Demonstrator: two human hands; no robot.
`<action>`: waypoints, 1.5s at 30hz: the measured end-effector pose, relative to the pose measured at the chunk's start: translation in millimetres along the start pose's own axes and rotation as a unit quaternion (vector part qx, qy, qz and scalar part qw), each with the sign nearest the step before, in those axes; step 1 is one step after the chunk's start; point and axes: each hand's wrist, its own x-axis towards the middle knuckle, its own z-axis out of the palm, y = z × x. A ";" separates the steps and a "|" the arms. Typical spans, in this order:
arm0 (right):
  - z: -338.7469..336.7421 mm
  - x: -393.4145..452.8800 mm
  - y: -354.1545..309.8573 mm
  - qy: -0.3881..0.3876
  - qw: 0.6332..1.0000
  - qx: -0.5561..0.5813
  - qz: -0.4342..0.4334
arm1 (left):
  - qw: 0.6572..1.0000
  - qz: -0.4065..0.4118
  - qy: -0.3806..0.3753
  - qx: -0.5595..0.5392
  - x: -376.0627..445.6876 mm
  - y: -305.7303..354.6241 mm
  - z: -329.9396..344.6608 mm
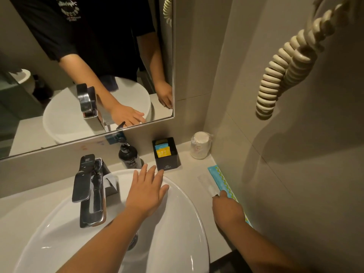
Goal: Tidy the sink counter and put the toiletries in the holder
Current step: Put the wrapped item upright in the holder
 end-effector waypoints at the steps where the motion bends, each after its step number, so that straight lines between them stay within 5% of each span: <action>1: -0.6 -2.5 -1.8 0.015 1.000 0.002 -0.001 | 1.000 0.000 0.001 0.001 -0.5 0.4 -0.3; 4: 1.6 -7.4 -4.0 -0.004 1.000 0.003 -0.010 | 1.000 0.000 0.001 0.002 -0.7 0.5 -1.0; 9: 4.0 -9.4 -1.1 0.072 0.995 0.064 -0.002 | 1.000 0.001 -0.005 0.004 -1.3 1.7 -3.9; 15: -20.2 2.6 9.3 -0.043 0.981 0.189 -0.007 | 1.000 -0.001 -0.013 0.012 -2.0 1.8 -5.8; 22: -112.4 21.4 11.7 -0.003 0.866 0.500 -0.017 | 0.997 -0.009 0.012 -0.070 -3.1 1.9 -9.8; 25: -157.3 32.5 -5.4 0.033 0.820 0.567 -0.075 | 0.965 -0.061 0.092 -0.237 4.1 9.5 -29.0; 30: -190.3 69.9 -46.9 0.060 0.794 0.587 -0.143 | 0.818 -0.168 0.183 -0.519 29.6 29.4 -68.4; 32: -192.6 83.8 -60.0 0.064 0.790 0.588 -0.162 | 0.791 -0.192 0.202 -0.545 38.6 33.5 -75.1; 45: -193.4 120.6 -85.4 0.076 0.767 0.596 -0.223 | 0.790 -0.186 0.228 -0.538 89.2 12.4 -88.6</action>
